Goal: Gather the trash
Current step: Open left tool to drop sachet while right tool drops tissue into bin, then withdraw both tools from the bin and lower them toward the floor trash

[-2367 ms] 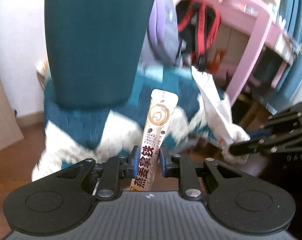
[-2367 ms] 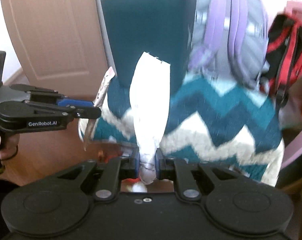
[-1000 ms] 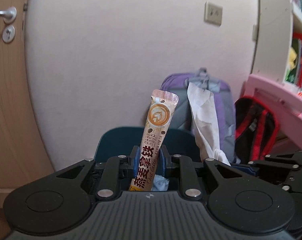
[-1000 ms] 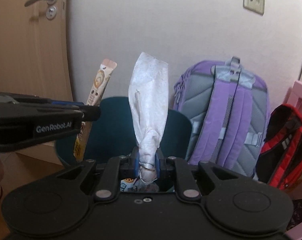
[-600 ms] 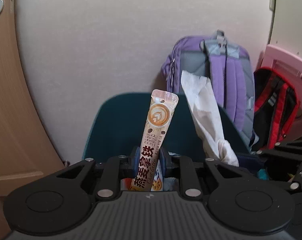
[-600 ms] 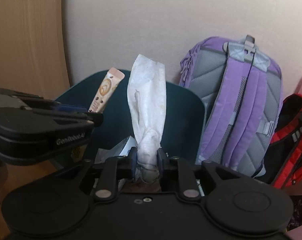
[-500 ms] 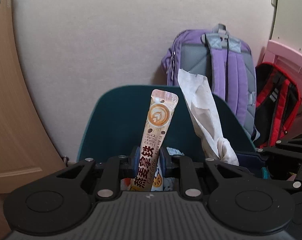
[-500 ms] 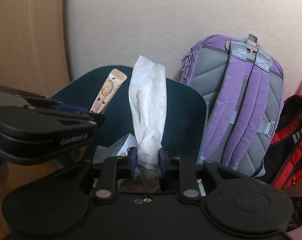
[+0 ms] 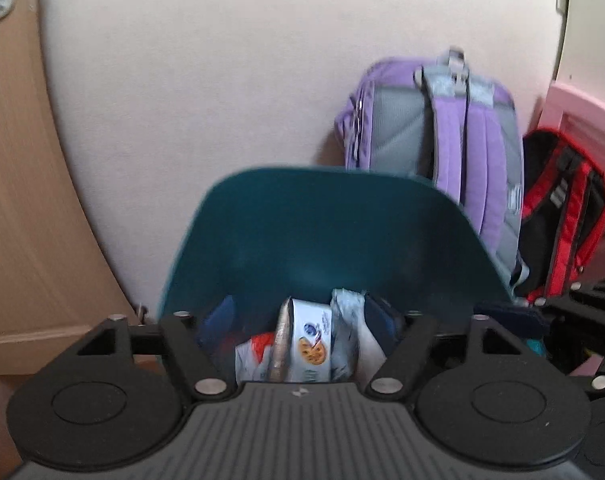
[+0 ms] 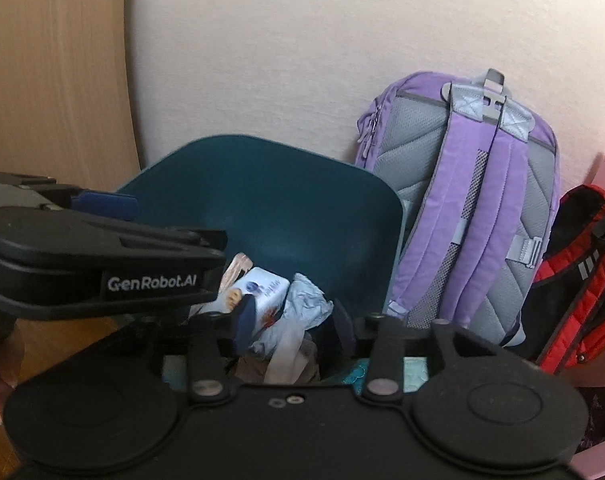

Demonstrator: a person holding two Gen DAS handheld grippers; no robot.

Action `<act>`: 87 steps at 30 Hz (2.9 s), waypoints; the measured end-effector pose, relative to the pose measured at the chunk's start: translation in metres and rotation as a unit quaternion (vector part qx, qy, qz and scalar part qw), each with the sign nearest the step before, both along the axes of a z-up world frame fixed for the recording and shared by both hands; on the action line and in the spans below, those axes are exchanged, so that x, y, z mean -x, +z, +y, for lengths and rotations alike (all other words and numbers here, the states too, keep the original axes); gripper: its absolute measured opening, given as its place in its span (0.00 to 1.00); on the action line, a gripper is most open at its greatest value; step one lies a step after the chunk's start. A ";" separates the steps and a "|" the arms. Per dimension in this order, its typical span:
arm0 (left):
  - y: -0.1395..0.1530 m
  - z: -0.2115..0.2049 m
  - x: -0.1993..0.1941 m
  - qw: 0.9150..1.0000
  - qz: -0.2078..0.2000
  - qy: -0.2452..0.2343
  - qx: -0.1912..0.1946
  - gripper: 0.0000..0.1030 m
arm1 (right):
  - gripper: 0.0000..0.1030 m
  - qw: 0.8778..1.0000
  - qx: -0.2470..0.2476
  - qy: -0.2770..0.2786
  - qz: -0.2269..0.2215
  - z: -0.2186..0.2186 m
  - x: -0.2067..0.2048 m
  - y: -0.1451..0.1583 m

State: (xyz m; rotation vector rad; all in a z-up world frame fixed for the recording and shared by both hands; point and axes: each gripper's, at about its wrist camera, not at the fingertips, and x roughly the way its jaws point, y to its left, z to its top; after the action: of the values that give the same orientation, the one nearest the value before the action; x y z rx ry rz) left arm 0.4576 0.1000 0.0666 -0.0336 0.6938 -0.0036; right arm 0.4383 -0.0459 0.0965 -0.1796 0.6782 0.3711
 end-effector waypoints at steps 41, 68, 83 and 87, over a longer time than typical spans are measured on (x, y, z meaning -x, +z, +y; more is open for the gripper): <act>0.058 0.003 0.245 0.998 -0.054 -0.039 -0.016 0.78 | 0.54 0.998 -0.019 0.058 -0.006 -0.041 0.216 0.006; -0.211 0.107 0.236 0.997 0.059 0.022 0.041 0.99 | 0.54 0.984 0.014 0.074 0.159 -0.010 0.184 -0.286; -0.421 0.153 0.200 0.978 0.197 0.067 0.021 0.99 | 0.54 0.955 0.116 0.122 0.243 0.034 0.127 -0.461; -0.476 0.154 0.180 0.970 0.228 0.086 0.023 0.99 | 0.54 0.942 0.125 0.149 0.272 0.046 0.118 -0.501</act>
State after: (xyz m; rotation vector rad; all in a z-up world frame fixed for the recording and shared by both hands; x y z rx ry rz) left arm 0.2772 0.2541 -0.4096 -0.1417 1.1493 0.1600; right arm 0.3206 0.0005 -0.4047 -0.4327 1.2537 0.6375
